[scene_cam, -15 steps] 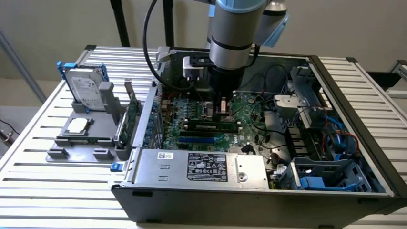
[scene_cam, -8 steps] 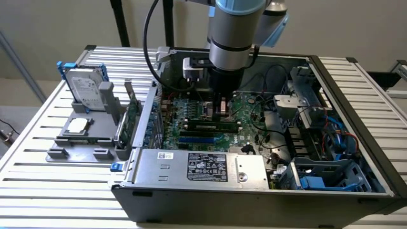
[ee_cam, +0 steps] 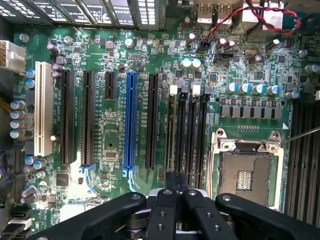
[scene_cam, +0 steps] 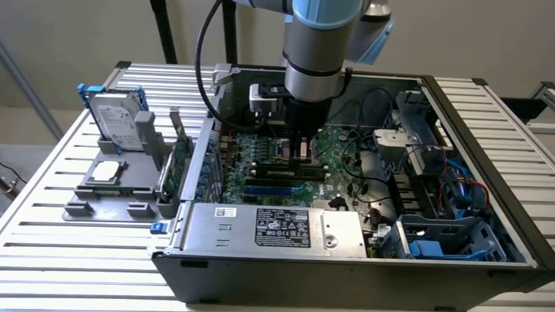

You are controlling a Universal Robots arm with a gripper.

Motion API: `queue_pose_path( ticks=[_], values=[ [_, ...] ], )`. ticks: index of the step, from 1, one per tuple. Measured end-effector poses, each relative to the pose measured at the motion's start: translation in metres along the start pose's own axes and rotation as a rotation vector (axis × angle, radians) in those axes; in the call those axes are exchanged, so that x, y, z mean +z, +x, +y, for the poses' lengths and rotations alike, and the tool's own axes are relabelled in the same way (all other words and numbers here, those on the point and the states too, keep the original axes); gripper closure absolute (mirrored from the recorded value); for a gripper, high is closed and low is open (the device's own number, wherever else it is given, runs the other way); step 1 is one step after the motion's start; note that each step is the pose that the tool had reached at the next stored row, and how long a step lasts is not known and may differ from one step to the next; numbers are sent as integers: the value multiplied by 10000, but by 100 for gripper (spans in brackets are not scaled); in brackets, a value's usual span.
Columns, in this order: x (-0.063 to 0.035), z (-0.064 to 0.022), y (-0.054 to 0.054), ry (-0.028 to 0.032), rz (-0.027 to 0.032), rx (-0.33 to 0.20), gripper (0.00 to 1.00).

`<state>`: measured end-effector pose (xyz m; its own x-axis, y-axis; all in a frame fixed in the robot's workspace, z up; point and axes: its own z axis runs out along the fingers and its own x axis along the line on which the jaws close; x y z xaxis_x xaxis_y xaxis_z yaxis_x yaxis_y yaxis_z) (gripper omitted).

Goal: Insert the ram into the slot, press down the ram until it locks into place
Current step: 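Press down the ram until it locks into place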

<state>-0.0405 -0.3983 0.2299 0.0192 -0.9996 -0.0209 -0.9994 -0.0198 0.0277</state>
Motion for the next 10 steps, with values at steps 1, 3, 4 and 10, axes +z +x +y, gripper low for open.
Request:
queue_pose_path(
  ticks=[1, 3, 4, 10],
  values=[
    [16, -1, 0, 2, 0, -1, 89],
    [46, -1, 2, -4, 4, 0, 89],
    [52, -1, 2, -2, 2, 1, 89],
    [-148, -9, -3, -12, -13, 1, 89]
  ],
)
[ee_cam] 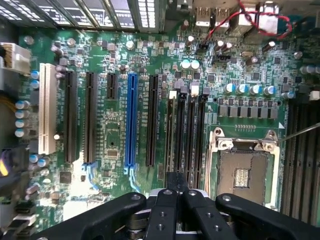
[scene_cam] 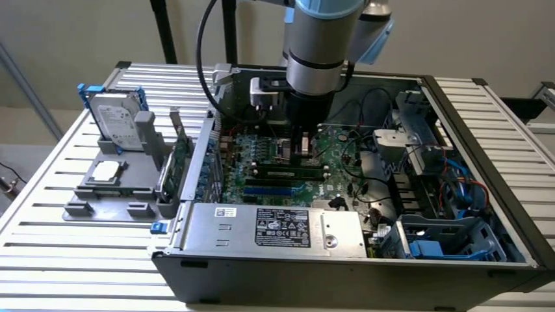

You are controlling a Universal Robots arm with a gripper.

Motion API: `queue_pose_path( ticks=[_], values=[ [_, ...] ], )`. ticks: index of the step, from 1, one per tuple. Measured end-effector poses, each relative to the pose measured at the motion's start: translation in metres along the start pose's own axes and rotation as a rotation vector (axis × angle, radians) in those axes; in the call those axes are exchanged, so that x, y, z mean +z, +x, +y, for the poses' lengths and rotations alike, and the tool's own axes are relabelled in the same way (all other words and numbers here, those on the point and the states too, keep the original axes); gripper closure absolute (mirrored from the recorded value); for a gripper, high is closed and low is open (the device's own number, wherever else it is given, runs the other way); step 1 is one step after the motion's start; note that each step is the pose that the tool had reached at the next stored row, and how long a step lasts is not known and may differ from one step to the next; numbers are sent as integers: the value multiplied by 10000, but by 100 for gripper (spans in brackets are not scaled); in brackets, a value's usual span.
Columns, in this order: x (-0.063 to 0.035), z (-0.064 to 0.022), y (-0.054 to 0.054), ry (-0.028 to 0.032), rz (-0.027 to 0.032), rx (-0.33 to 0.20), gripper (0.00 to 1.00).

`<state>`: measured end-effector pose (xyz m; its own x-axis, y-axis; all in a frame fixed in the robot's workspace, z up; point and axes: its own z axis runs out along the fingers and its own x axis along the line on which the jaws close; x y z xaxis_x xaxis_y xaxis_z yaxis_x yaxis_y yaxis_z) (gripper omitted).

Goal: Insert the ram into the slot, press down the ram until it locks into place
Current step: 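Press down the ram until it locks into place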

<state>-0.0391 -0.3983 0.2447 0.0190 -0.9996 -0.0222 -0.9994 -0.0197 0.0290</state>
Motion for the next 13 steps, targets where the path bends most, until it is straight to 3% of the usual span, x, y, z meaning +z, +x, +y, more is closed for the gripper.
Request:
queue_pose_path(
  ticks=[3, 13],
  values=[
    [-132, -11, 13, -25, 4, 0, 89],
    [-137, -13, 15, -26, 1, 0, 89]
  ],
)
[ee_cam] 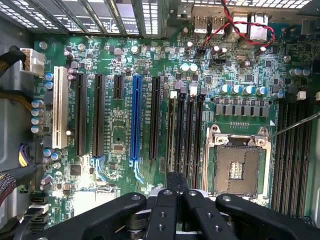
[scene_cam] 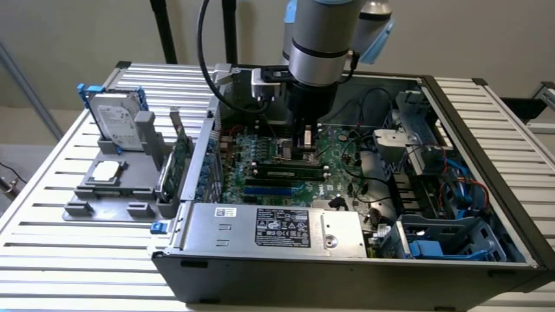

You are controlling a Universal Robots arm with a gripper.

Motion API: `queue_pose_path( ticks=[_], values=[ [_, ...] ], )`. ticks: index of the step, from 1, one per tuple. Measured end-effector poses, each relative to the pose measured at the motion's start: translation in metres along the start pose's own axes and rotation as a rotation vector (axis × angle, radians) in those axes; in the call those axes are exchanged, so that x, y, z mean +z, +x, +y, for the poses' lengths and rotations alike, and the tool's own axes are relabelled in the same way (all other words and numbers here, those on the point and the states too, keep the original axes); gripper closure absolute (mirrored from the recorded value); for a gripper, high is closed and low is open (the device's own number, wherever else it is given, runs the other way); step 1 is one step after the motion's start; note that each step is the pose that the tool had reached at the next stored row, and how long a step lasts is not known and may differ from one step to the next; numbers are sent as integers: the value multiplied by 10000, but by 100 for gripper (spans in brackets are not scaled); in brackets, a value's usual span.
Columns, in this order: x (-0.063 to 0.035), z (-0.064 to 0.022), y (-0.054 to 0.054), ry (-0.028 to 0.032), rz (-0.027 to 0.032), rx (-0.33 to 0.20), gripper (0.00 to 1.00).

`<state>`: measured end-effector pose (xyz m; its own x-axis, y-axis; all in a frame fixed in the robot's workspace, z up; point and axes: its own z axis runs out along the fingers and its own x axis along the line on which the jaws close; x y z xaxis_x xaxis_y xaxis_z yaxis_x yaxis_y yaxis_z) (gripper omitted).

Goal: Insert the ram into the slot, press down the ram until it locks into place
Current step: 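Press down the ram until it locks into place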

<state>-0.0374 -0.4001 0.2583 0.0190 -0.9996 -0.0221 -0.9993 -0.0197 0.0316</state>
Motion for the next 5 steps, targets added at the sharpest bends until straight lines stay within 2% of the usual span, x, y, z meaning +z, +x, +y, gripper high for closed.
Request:
queue_pose_path(
  ticks=[5],
  values=[
    [0, 0, 0, 0, 0, 0, 89]
  ],
)
